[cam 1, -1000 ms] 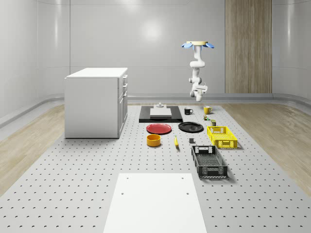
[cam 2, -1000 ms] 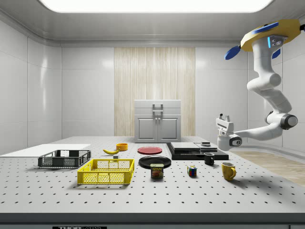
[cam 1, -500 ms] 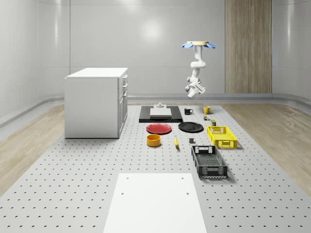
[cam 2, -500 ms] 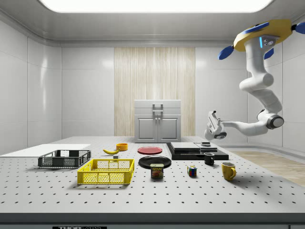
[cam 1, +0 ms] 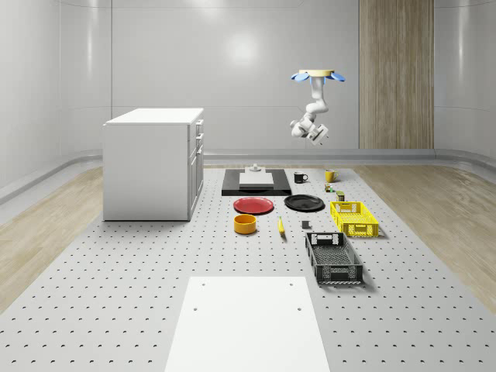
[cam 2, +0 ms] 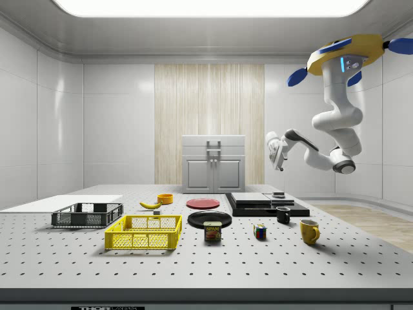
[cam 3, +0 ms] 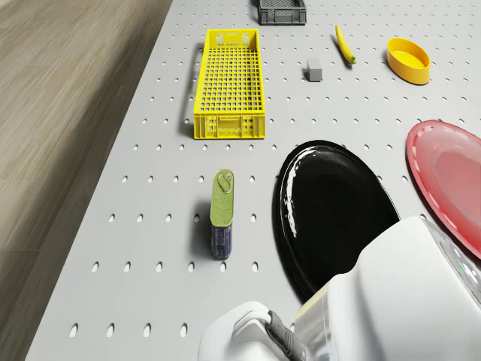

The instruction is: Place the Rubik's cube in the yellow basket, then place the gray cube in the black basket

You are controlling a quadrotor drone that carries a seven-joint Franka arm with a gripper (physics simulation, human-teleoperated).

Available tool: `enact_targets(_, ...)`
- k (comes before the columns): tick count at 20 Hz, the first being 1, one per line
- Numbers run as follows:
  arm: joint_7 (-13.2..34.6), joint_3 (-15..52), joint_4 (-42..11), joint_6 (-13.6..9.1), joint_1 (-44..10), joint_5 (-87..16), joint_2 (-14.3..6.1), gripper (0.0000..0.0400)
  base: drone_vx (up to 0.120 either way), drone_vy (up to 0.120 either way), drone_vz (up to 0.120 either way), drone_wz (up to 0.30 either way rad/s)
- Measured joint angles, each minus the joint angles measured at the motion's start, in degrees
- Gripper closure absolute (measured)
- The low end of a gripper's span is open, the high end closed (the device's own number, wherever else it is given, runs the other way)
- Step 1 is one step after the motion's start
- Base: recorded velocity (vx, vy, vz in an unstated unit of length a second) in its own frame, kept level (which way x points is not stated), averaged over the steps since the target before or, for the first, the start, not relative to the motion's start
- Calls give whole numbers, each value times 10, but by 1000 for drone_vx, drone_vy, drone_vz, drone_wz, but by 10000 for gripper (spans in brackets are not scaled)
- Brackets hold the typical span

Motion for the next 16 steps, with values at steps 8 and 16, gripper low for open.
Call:
enact_targets(8,129,104,-68,-86,-188,-167,-53,0,120,0,-120,0)
enact_targets(16,174,137,-75,-101,-255,-189,-88,0,105,0,-120,0)
